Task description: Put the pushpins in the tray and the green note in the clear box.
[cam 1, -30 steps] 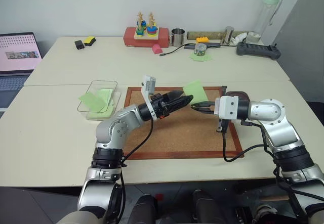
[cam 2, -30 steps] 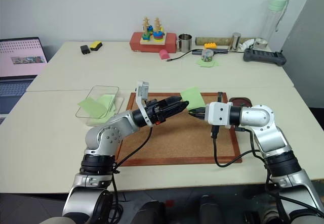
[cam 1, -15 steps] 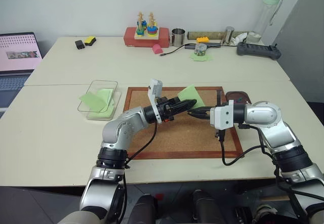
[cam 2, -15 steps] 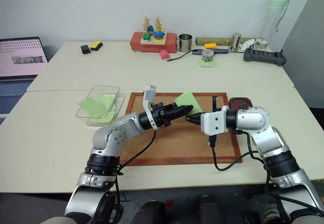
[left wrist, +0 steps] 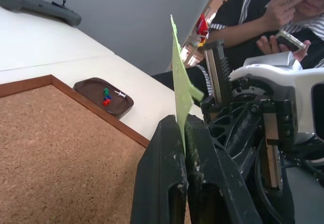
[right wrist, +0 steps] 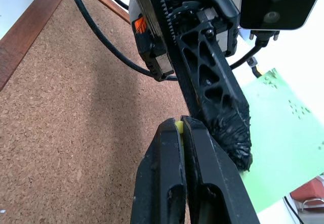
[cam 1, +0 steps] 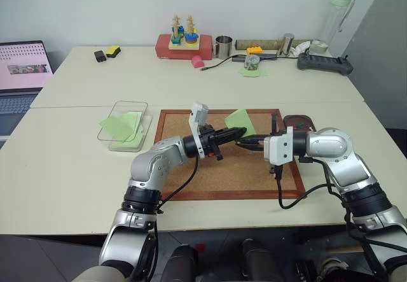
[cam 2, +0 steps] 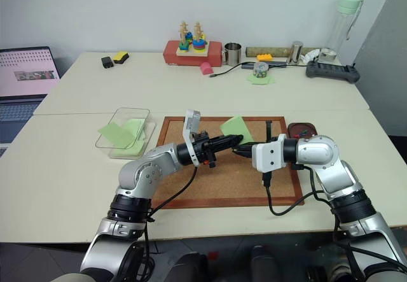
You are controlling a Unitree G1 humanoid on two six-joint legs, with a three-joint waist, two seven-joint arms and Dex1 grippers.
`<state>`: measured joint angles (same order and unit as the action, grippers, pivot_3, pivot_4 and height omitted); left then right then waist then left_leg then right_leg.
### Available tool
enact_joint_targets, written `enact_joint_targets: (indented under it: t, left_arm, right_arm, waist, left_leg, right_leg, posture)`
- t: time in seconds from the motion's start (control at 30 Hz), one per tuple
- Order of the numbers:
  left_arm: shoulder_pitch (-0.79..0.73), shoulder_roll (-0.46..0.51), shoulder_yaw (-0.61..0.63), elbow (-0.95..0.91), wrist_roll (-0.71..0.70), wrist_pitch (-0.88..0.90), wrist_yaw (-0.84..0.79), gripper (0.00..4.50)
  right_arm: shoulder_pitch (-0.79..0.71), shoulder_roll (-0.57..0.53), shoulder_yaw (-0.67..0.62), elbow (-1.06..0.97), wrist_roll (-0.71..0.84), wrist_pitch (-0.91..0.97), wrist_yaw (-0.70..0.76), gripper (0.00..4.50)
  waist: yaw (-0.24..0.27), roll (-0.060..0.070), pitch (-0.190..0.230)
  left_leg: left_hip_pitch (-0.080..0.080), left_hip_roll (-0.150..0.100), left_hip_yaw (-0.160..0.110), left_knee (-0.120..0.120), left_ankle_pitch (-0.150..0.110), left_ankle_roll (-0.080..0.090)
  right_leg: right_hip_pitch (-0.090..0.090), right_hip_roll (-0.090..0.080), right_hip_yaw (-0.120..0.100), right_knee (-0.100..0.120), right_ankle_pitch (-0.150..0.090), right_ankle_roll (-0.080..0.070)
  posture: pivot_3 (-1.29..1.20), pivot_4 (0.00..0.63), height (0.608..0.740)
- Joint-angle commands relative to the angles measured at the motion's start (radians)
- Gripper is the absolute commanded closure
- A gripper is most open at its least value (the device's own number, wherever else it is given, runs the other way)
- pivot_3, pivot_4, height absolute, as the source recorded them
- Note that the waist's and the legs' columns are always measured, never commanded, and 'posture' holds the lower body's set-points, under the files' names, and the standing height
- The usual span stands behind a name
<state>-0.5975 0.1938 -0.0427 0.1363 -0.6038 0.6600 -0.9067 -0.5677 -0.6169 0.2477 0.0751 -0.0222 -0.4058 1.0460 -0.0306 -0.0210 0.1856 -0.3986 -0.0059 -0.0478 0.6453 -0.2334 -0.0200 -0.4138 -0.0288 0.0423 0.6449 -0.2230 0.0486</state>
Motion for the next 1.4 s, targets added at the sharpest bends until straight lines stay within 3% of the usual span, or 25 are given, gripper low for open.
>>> enact_joint_targets:
  t: [0.03,0.53,0.9,1.23,1.4]
  left_arm:
    - [-0.002,-0.002,-0.012,0.008,0.037,-0.050,0.007,4.39]
    - [-0.007,-0.036,0.002,0.114,0.110,-0.157,0.051,4.39]
    - [0.068,-0.023,0.063,-0.118,0.054,-0.117,0.132,4.39]
    - [0.136,-0.007,0.085,-0.276,0.001,-0.048,0.201,4.39]
    - [0.152,-0.007,0.078,-0.293,-0.007,-0.047,0.220,4.50]
  right_arm:
    - [-0.022,-0.005,-0.015,-0.009,0.004,-0.029,-0.014,4.50]
    - [0.033,-0.084,-0.113,-0.112,0.118,-0.034,-0.019,4.50]
    - [0.054,-0.062,-0.302,0.100,0.089,0.546,-0.362,4.50]
    - [-0.038,-0.014,-0.306,0.336,0.100,0.693,-0.424,4.50]
    - [-0.062,0.001,-0.302,0.386,0.098,0.678,-0.422,3.47]
  waist:
    - [0.000,0.000,0.000]
    - [0.002,0.000,0.000]
    - [0.002,0.000,0.000]
    - [-0.001,0.000,0.000]
    - [-0.001,0.000,0.000]
  left_leg:
    - [0.000,0.000,0.000,0.000,0.000,0.000]
    - [0.000,0.000,0.000,0.000,0.000,0.000]
    - [0.001,0.000,0.000,0.000,0.000,0.000]
    - [0.001,0.000,0.002,0.000,0.000,0.000]
    - [0.001,-0.001,0.002,0.000,0.000,0.000]
  right_leg:
    - [0.000,0.000,0.000,0.000,0.000,0.000]
    - [0.000,0.000,0.000,0.000,0.000,0.000]
    - [0.001,-0.001,0.001,0.000,0.001,-0.003]
    - [0.001,0.000,0.001,0.000,0.001,-0.003]
    - [0.001,0.000,0.001,0.000,0.001,-0.002]
  posture:
    - [0.00,0.150,0.740]
    - [0.00,0.150,0.740]
    - [0.00,0.150,0.740]
    - [0.00,0.150,0.740]
    - [0.00,0.150,0.740]
